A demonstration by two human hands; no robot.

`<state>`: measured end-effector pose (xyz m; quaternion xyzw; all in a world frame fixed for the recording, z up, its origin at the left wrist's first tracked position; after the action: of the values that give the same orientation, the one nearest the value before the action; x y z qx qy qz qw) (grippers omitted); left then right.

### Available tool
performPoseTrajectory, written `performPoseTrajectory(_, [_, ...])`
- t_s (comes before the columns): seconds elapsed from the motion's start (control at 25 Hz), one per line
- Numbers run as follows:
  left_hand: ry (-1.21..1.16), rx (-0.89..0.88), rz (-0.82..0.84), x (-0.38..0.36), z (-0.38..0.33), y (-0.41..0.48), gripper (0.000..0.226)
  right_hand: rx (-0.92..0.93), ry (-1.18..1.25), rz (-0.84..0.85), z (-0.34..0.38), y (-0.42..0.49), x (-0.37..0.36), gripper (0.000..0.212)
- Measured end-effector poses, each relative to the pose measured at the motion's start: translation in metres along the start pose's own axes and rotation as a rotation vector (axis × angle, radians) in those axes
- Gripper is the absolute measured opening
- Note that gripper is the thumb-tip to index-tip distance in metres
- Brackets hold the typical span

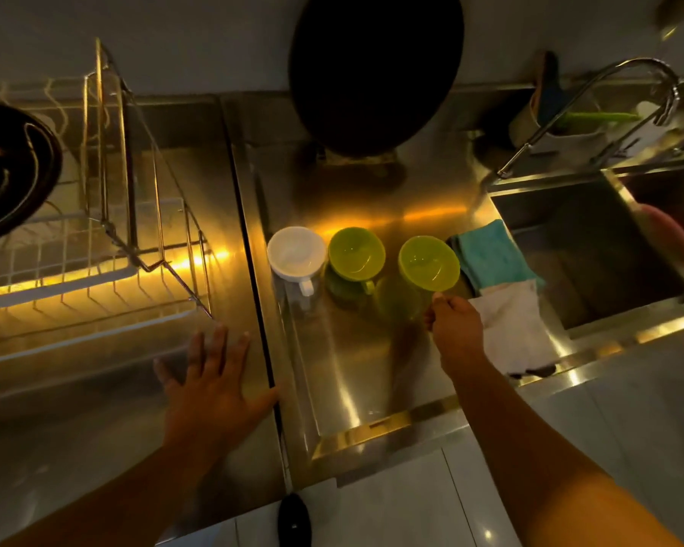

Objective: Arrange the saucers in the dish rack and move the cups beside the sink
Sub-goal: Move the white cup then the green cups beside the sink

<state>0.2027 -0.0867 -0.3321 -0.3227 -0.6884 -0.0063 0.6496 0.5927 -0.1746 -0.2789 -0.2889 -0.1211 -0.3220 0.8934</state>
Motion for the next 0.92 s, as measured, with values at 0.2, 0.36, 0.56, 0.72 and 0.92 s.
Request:
performPoseTrajectory(0.2, [0.018, 0.036, 0.054, 0.005, -0.004, 0.000, 0.101, -0.029, 0.000, -0.006, 0.001, 0.037, -0.007, 0.035])
performPoseTrajectory(0.36, [0.001, 0.046, 0.088, 0.006, -0.002, 0.001, 0.091, -0.040, -0.040, 0.018, 0.002, 0.050, -0.011, 0.033])
performPoseTrajectory(0.56, [-0.028, 0.020, 0.082, 0.007, -0.002, 0.000, 0.075, -0.068, -0.049, 0.027, 0.005, 0.052, -0.017, 0.031])
performPoseTrajectory(0.72, [-0.019, 0.018, 0.092, 0.003, 0.002, 0.001, 0.071, -0.073, -0.004, 0.033, 0.005, 0.050, -0.019, 0.030])
performPoseTrajectory(0.92, [-0.023, 0.029, 0.093, 0.001, 0.002, 0.003, 0.070, -0.115, 0.037, 0.085, 0.003, 0.051, -0.018, 0.030])
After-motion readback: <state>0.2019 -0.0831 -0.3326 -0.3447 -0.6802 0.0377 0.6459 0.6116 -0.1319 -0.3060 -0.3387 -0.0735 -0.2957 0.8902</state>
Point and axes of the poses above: each hand's wrist, its own y-axis towards the middle knuckle, its own x-axis out of the back of the hand, z = x × y, the point moved 5 cm from there along y, towards the middle knuckle, and after that the axes turned 15 degrees about z, right-handed, at the moved point
